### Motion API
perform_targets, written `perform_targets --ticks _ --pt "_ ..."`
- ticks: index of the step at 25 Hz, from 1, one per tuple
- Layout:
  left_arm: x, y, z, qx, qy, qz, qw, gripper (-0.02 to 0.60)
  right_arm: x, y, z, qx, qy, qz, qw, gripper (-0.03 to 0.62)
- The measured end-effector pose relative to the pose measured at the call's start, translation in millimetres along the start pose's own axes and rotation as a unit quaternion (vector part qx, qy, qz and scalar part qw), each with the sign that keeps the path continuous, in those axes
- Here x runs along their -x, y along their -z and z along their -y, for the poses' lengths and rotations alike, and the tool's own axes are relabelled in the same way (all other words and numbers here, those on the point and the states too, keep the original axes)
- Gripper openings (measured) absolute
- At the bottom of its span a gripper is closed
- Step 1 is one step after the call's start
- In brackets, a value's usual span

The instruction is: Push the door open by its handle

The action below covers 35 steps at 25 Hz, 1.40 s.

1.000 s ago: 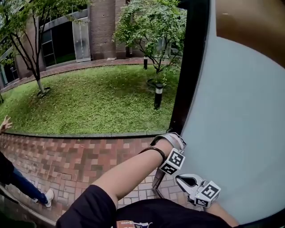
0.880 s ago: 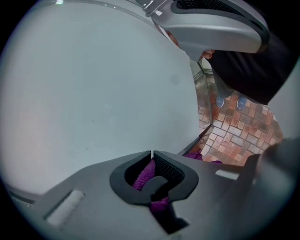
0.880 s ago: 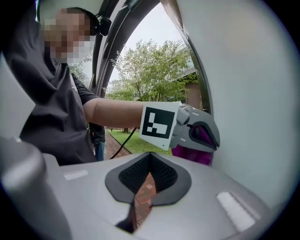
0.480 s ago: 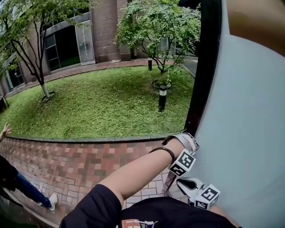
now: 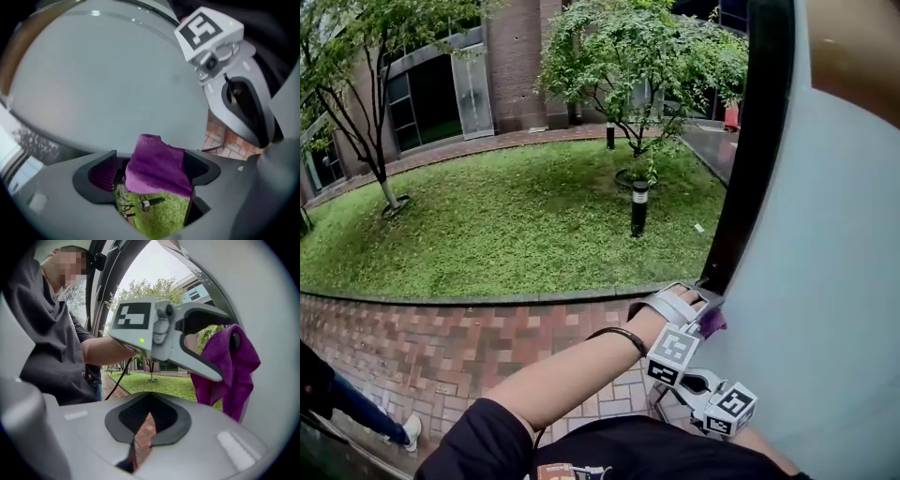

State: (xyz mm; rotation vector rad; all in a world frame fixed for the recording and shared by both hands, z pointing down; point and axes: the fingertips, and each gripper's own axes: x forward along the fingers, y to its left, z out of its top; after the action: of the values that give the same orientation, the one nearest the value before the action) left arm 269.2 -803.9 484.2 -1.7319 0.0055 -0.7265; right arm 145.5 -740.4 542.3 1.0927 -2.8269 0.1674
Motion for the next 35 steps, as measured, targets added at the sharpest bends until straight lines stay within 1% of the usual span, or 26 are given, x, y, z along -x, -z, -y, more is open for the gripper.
perform_targets --ticks 1,2,3,4,5,6,7,8,9,10,11,12,13,14,15,16,17,21,23,25,27,31,35 --pt "16.2 6.8 -3.5 0.041 -0.020 0.013 0.9989 0.433 -3.9 -1.8 0.3 0.000 -0.004 0.000 1.000 0.000" --pt "35.2 15.5 -4.4 0.084 -0.043 0.025 0.9953 0.433 -8.0 -3.1 -0.9 -0.001 -0.009 0.000 1.000 0.000" --pt "55.8 26.3 -2.0 0.128 -0.065 0.037 0.9889 0.433 -11.8 -3.8 -2.9 -0.001 -0.015 -0.001 1.000 0.000" --pt "76.9 38.8 4.0 0.176 -0.086 0.048 0.9795 0.433 -15.1 -3.9 -4.9 -0.001 -0.021 -0.003 1.000 0.000" --pt "97.9 52.4 13.4 0.229 -0.103 0.061 0.9660 0.431 -18.0 -3.8 -6.0 0.000 -0.026 -0.005 1.000 0.000" --pt "118.3 66.5 26.4 0.290 -0.116 0.076 0.9468 0.430 -20.9 -3.6 -6.3 0.000 -0.031 -0.007 0.999 0.000" --pt "137.8 81.3 43.3 0.360 -0.124 0.093 0.9201 0.425 -24.2 -3.2 -6.0 -0.001 -0.036 -0.009 0.999 0.000" --pt "156.4 96.5 64.3 0.435 -0.129 0.111 0.8842 0.422 -27.9 -2.3 -5.4 -0.003 -0.040 -0.011 0.999 0.000" --pt "174.4 111.6 88.4 0.511 -0.132 0.125 0.8399 0.407 -32.0 -0.8 -4.5 -0.006 -0.042 -0.013 0.999 0.000" --pt "192.3 126.0 113.9 0.582 -0.138 0.134 0.7899 0.358 -36.5 1.2 -3.6 -0.010 -0.043 -0.015 0.999 0.000" --pt "210.1 138.3 138.7 0.643 -0.148 0.138 0.7388 0.290 -41.3 3.7 -3.2 -0.016 -0.044 -0.017 0.999 0.000" --pt "227.1 147.3 161.1 0.688 -0.164 0.139 0.6935 0.194 -46.4 6.5 -3.4 -0.021 -0.045 -0.020 0.999 0.000" --pt "241.8 153.1 180.8 0.716 -0.182 0.139 0.6597 0.087 -51.5 9.7 -4.5 -0.025 -0.047 -0.023 0.998 0.000" --pt "253.0 156.5 198.1 0.730 -0.199 0.137 0.6390 0.018 -56.7 13.3 -6.8 -0.027 -0.052 -0.026 0.998 0.000" --pt "260.5 158.1 212.3 0.737 -0.209 0.131 0.6287 0.018 -61.8 17.4 -10.0 -0.027 -0.058 -0.029 0.998 0.000" --pt "265.5 158.5 222.2 0.741 -0.214 0.123 0.6242 0.018 -66.9 21.4 -13.4 -0.026 -0.065 -0.032 0.997 0.000" --pt "268.8 158.4 227.6 0.744 -0.215 0.116 0.6222 0.018 -72.0 24.4 -16.4 -0.026 -0.072 -0.035 0.996 0.000" --pt "271.0 160.6 228.6 0.744 -0.222 0.105 0.6213 0.018 -88.9 26.6 -21.6 -0.034 -0.092 -0.041 0.994 0.000" --pt "268.1 160.0 228.0 0.744 -0.224 0.111 0.6197 0.018 -93.8 27.3 -22.6 -0.032 -0.101 -0.044 0.993 0.000" --pt "265.8 158.4 228.3 0.743 -0.224 0.116 0.6200 0.018 -96.4 27.5 -21.8 -0.029 -0.106 -0.045 0.993 0.000" --pt "265.7 158.2 230.3 0.742 -0.223 0.118 0.6209 0.018 -97.1 28.0 -20.6 -0.029 -0.105 -0.046 0.993 0.000" --pt "270.1 165.2 228.7 0.743 -0.225 0.116 0.6193 0.018 -97.8 30.9 -16.6 -0.028 -0.100 -0.050 0.993 0.000" --pt "275.8 170.0 227.3 0.744 -0.223 0.120 0.6181 0.018 -98.1 30.7 -15.3 -0.031 -0.086 -0.055 0.994 0.000"
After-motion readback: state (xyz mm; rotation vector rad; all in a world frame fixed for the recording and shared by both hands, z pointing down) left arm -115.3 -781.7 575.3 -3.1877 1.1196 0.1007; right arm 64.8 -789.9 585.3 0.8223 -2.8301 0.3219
